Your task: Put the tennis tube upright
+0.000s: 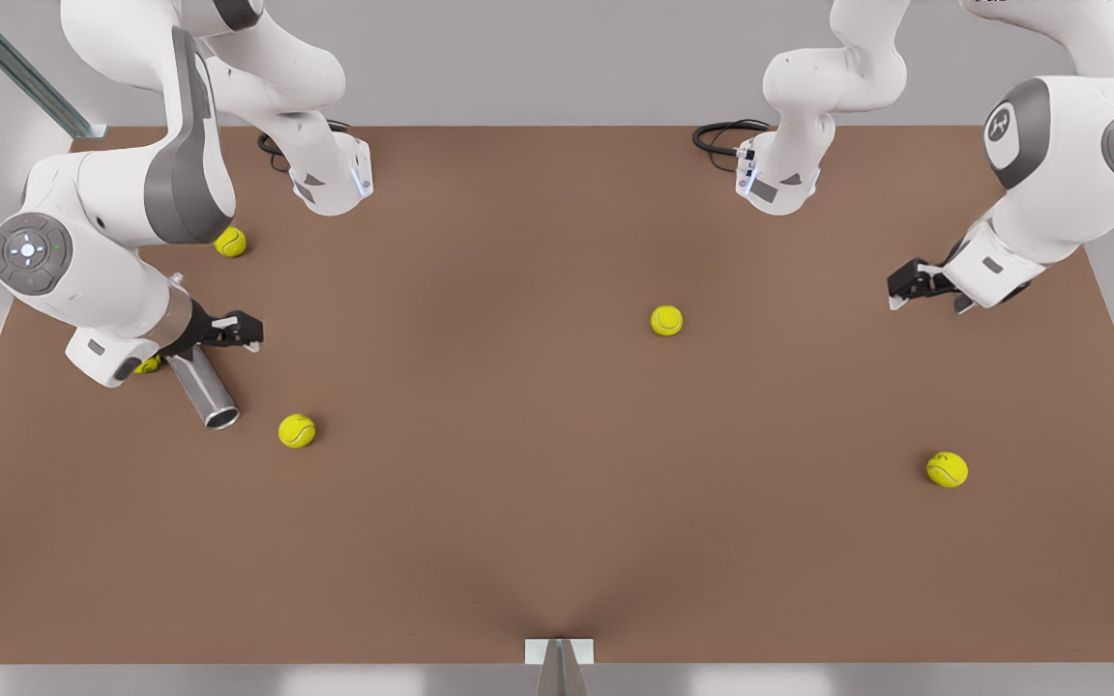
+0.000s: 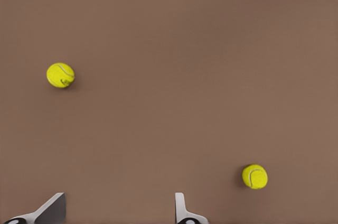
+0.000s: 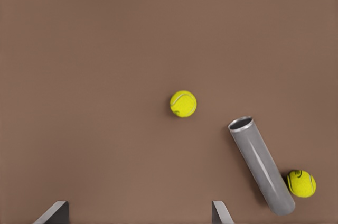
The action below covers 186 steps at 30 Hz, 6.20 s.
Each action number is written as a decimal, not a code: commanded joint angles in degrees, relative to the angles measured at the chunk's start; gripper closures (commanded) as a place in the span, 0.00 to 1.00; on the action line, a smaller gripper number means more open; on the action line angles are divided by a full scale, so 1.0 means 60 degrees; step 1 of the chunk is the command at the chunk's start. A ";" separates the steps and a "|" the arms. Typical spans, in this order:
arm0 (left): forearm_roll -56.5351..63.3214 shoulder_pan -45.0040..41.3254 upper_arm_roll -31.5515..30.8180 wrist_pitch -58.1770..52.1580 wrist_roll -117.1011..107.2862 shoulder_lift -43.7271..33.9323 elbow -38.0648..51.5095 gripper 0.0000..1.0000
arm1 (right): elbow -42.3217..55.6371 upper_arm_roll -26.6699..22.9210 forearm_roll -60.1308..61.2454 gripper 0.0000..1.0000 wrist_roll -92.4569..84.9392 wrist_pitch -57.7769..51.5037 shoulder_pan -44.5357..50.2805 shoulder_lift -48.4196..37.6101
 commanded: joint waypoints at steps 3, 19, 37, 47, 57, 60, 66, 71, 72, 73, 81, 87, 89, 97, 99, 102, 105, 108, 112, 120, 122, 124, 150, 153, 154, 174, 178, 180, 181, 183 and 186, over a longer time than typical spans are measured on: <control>-0.0003 -0.0034 -0.0013 0.0170 0.0506 0.0294 0.0031 0.00 | -0.0910 0.0000 -0.0141 0.00 -0.0190 0.0290 -0.0087 0.0033; 0.0070 -0.0020 0.0002 0.0346 0.0550 0.0880 0.0104 0.00 | -0.5424 -0.0132 -0.1650 0.00 -0.7836 0.6722 -0.2855 0.0985; 0.0070 -0.0034 0.0002 0.0302 0.0491 0.0894 0.0104 0.00 | -0.6728 -0.0557 -0.1635 0.00 -0.8789 0.6487 -0.3749 0.1103; 0.0056 -0.0034 0.0002 0.0302 0.0477 0.0953 0.0104 0.00 | -0.7241 -0.0571 -0.1664 0.00 -0.8759 0.6590 -0.3778 0.1162; 0.0056 -0.0034 0.0002 0.0302 0.0477 0.0968 0.0090 0.00 | -0.7211 -0.0703 -0.1943 0.00 -0.8701 0.7264 -0.3866 0.1615; 0.0056 -0.0034 0.0002 0.0302 0.0477 0.0982 0.0090 0.00 | -0.7211 -0.0703 -0.1957 0.00 -0.8715 0.7410 -0.3881 0.1645; 0.0056 -0.0020 0.0002 0.0302 0.0477 0.0997 0.0104 0.00 | -0.7226 -0.0703 -0.1957 0.00 -0.8628 0.7469 -0.3705 0.1630; 0.0056 -0.0020 0.0002 0.0302 0.0477 0.1012 0.0090 0.00 | -0.7197 -0.0703 -0.1987 0.00 -0.8613 0.7615 -0.3647 0.1908; 0.0056 -0.0020 0.0002 0.0302 0.0477 0.1026 0.0090 0.00 | -0.7197 -0.0703 -0.1987 0.00 -0.8613 0.7615 -0.3647 0.1967; 0.0056 -0.0020 0.0002 0.0302 0.0477 0.1026 0.0104 0.00 | -0.7167 -0.0703 -0.1987 0.00 -0.8613 0.7615 -0.3647 0.2084; 0.0056 -0.0020 0.0002 0.0287 0.0477 0.1085 0.0090 0.00 | -0.7138 -0.0703 -0.2001 0.59 -0.8481 0.7600 -0.3676 0.2333; 0.0056 -0.0005 0.0016 0.0287 0.0477 0.1085 0.0090 0.00 | -0.6860 -0.0688 -0.1913 0.67 -0.8349 0.7016 -0.3501 0.2289; 0.0056 -0.0005 0.0016 0.0287 0.0477 0.1085 0.0090 0.00 | -0.6538 -0.0688 -0.1840 0.66 -0.8364 0.6502 -0.3325 0.2202; 0.0056 -0.0005 0.0016 0.0287 0.0477 0.1085 0.0090 0.00 | -0.2114 -0.0674 -0.0741 0.65 -0.6841 0.3528 0.2504 0.1996; 0.0056 -0.0005 0.0016 0.0287 0.0477 0.1085 0.0090 0.00 | -0.1382 -0.0732 -0.0785 0.65 -0.6372 0.3558 0.3458 0.2727; 0.0056 -0.0005 0.0016 0.0287 0.0477 0.1085 0.0104 0.00 | -0.0547 -0.0718 -0.1122 0.65 -0.7046 0.4172 0.4612 0.3548; 0.0056 -0.0005 0.0016 0.0302 0.0477 0.1100 0.0104 0.00 | 0.0113 -0.0718 -0.1137 0.65 -0.6724 0.4773 0.5830 0.4222; 0.0056 0.0010 0.0016 0.0302 0.0477 0.1144 0.0104 0.00 | 0.0493 -0.0688 -0.1137 0.63 -0.5567 0.5447 0.6563 0.4720; 0.0056 0.0010 0.0031 0.0302 0.0477 0.1158 0.0104 0.00 | 0.1387 -0.0659 -0.1108 0.63 -0.5039 0.5695 0.6886 0.5629; 0.0056 0.0010 0.0031 0.0331 0.0491 0.1158 0.0090 0.00 | 0.1270 -0.0659 0.0152 0.63 -0.2154 0.6502 0.7222 0.6303; 0.0056 0.0010 0.0031 0.0331 0.0491 0.1158 0.0090 0.00 | 0.1299 -0.0659 0.0152 0.54 -0.2036 0.6502 0.7296 0.6362; 0.0056 0.0010 0.0031 0.0346 0.0491 0.1158 0.0104 0.00 | 0.1299 -0.0659 0.0137 0.47 -0.2036 0.6502 0.7310 0.6420; -0.7121 0.1826 0.0002 -0.0431 0.5382 0.7544 0.2067 0.00 | 0.0596 -0.0556 -0.0009 0.00 0.0806 -0.1613 0.1335 -0.0230; -0.9186 0.0436 -0.0160 0.1707 0.6570 0.8717 0.2272 0.00 | 0.1051 -0.0571 -0.0140 0.00 0.0996 -0.1306 0.0162 0.0224; -0.9363 -0.0033 -0.0160 0.2293 0.6512 0.8717 0.2184 0.00 | 0.0948 -0.0557 -0.0214 0.00 0.2456 -0.0619 -0.0013 0.0253; -0.9920 -0.1470 -0.1170 0.2939 0.7360 0.8482 0.0558 0.00 | 0.0948 -0.0468 -0.0199 0.00 0.0572 -0.0734 0.0221 0.0458; -1.0316 -0.1455 -0.1185 0.2939 0.7391 0.8482 0.0558 0.00 | 0.0933 -0.0468 -0.0199 0.00 0.0572 -0.0793 0.0235 0.0458; -1.0315 -0.1513 -0.1185 0.2909 0.7361 0.8482 0.0544 0.00 | 0.0919 -0.0468 -0.0199 0.00 0.0572 -0.0808 0.0235 0.0458; -1.0315 -0.1587 -0.1185 0.2909 0.7317 0.8482 0.0529 0.00 | 0.0919 -0.0468 -0.0199 0.00 0.0572 -0.0793 0.0235 0.0458; -1.0315 -0.1602 -0.1360 0.2924 0.7303 0.8526 0.0515 0.00 | 0.0919 -0.0468 -0.0199 0.00 0.0572 -0.0808 0.0235 0.0473; -1.0301 -0.1602 -0.1493 0.2851 0.7288 0.8687 0.0500 0.00 | 0.0919 -0.0468 -0.0199 0.00 0.0601 -0.0808 0.0250 0.0473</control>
